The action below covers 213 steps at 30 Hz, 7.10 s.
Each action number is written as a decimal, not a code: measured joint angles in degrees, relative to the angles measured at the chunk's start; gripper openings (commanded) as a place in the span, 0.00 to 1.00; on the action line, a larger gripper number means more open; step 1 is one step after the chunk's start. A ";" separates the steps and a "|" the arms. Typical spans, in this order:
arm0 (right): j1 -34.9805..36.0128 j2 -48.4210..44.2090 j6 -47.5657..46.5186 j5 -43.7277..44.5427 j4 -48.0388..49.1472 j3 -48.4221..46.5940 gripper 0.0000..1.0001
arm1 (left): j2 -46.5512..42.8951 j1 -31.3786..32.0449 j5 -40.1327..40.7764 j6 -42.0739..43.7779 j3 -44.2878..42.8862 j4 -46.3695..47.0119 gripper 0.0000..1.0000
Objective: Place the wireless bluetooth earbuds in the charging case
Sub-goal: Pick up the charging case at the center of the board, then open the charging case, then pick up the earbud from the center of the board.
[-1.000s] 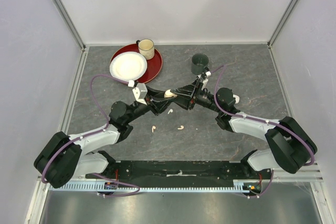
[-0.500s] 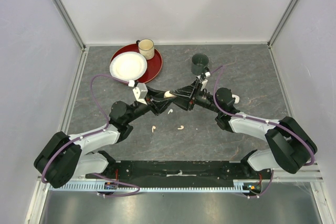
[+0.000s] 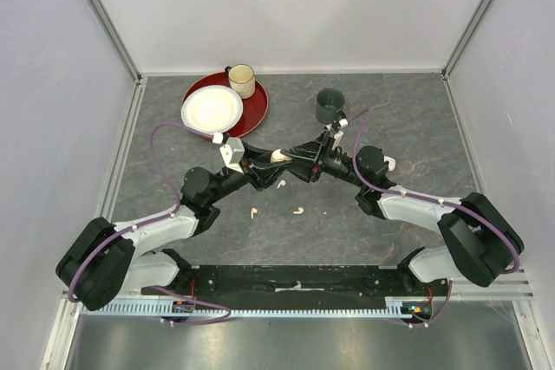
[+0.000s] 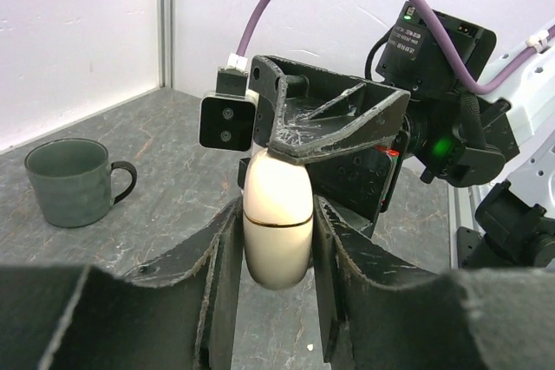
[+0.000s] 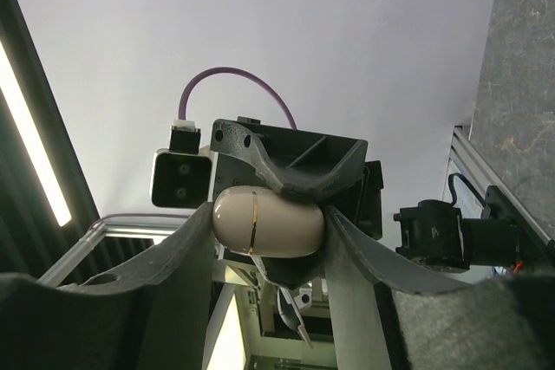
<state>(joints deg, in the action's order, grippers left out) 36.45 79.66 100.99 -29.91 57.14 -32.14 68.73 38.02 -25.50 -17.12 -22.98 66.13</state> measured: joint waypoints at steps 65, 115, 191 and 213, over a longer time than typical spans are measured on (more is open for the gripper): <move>7.32 -13.16 -76.65 12.00 -64.46 -19.12 0.96 | -4.26 0.24 -3.56 2.86 12.87 7.26 0.02; 7.41 -11.91 -69.83 10.21 -57.51 -21.59 0.98 | -12.96 0.09 -7.06 6.19 14.27 6.56 0.02; 21.20 17.25 -12.79 54.38 -94.09 -28.24 0.51 | -58.03 0.11 23.93 16.74 19.85 -30.42 0.02; 20.92 20.63 -12.74 53.57 -93.07 -28.37 0.37 | -58.01 0.11 23.93 16.74 19.87 -30.42 0.02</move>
<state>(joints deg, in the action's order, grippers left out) 57.36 100.29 88.25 23.66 -35.92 -60.51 10.72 38.13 -1.56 -0.38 -3.11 35.70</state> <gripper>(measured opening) 0.409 0.352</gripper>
